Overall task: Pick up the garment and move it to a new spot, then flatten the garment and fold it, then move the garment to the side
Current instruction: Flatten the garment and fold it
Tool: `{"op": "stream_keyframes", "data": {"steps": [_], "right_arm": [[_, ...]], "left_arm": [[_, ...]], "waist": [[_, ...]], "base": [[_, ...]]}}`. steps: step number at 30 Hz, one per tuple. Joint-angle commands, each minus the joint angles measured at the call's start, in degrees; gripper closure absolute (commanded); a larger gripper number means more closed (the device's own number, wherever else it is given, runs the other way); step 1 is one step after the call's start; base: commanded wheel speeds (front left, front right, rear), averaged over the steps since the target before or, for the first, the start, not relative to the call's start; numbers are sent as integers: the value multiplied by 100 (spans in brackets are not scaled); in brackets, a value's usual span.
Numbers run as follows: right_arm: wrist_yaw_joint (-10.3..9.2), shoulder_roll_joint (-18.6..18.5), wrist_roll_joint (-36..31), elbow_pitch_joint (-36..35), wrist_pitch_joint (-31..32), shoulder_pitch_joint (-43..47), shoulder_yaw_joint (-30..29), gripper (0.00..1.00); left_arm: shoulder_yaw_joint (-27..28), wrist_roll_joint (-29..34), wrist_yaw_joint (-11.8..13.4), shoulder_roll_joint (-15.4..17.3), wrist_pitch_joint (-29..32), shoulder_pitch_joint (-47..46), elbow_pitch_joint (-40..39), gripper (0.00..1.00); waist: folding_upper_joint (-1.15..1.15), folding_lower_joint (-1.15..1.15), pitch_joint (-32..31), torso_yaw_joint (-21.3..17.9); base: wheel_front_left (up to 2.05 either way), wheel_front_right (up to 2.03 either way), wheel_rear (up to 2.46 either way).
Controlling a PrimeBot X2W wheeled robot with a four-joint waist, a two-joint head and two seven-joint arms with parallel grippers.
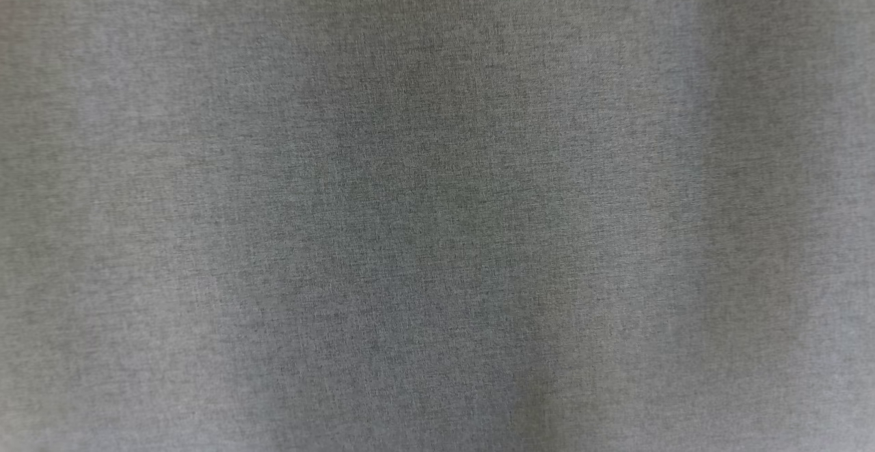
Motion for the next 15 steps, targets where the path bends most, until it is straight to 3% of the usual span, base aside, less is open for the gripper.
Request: {"op": "stream_keyframes", "data": {"steps": [1,9,15], "right_arm": [[-16,-9,38,-13,-5,-6,132,100],[-16,-284,455,-166,-203,498,550,100],[-16,-585,953,-699,-434,1596,956,100]], "left_arm": [[-92,-61,12,49,-35,-52,35,100],[-454,-650,12,309,-373,419,-293,100],[-392,-969,23,688,-577,1493,-926,100]], "waist": [[-1,0,73,-14],[-1,0,99,43],[-1,0,-247,75]], "base": [[0,0,0],[0,0,0],[0,0,0]]}}
